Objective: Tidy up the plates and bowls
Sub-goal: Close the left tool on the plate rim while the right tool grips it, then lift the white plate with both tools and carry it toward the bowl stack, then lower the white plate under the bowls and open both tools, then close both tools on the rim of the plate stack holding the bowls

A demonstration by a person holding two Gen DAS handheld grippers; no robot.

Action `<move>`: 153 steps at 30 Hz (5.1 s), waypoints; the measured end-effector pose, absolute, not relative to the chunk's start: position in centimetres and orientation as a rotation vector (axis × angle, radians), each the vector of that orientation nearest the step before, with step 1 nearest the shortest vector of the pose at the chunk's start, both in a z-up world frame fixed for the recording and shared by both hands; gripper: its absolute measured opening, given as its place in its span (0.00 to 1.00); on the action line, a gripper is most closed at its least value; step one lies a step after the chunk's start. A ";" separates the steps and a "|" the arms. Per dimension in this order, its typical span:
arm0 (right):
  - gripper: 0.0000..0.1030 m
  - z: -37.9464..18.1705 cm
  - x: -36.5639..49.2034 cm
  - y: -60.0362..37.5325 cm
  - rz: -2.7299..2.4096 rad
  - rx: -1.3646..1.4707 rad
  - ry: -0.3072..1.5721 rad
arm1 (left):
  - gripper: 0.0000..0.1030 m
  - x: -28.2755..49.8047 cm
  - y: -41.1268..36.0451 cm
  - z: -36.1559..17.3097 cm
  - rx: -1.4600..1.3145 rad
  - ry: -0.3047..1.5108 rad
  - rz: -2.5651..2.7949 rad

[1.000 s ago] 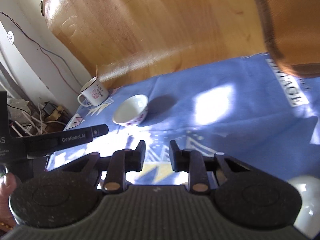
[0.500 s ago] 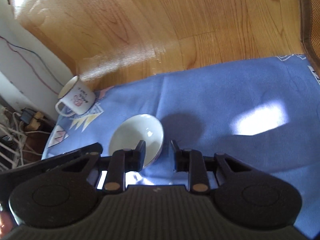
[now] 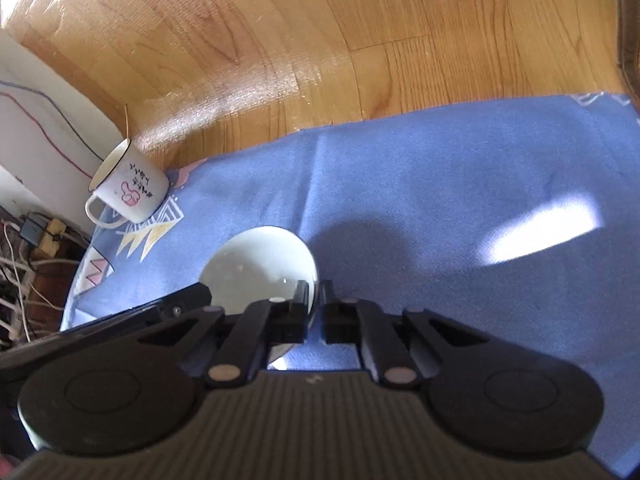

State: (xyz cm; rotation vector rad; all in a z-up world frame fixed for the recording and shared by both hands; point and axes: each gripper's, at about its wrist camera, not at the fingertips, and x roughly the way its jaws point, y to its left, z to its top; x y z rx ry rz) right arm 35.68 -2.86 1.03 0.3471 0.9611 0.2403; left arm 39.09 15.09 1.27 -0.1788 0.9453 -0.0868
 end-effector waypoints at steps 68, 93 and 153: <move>0.15 4.5 9.5 -25.2 0.047 0.347 0.721 | 0.09 17.8 -8.8 4.9 0.024 0.828 -0.398; 0.24 2.5 0.8 -21.3 0.108 0.358 0.552 | 0.32 9.5 -7.1 3.9 0.174 0.592 -0.376; 0.42 0.8 -2.9 -19.7 0.099 0.339 0.567 | 1.00 3.6 -3.3 2.0 0.103 0.601 -0.235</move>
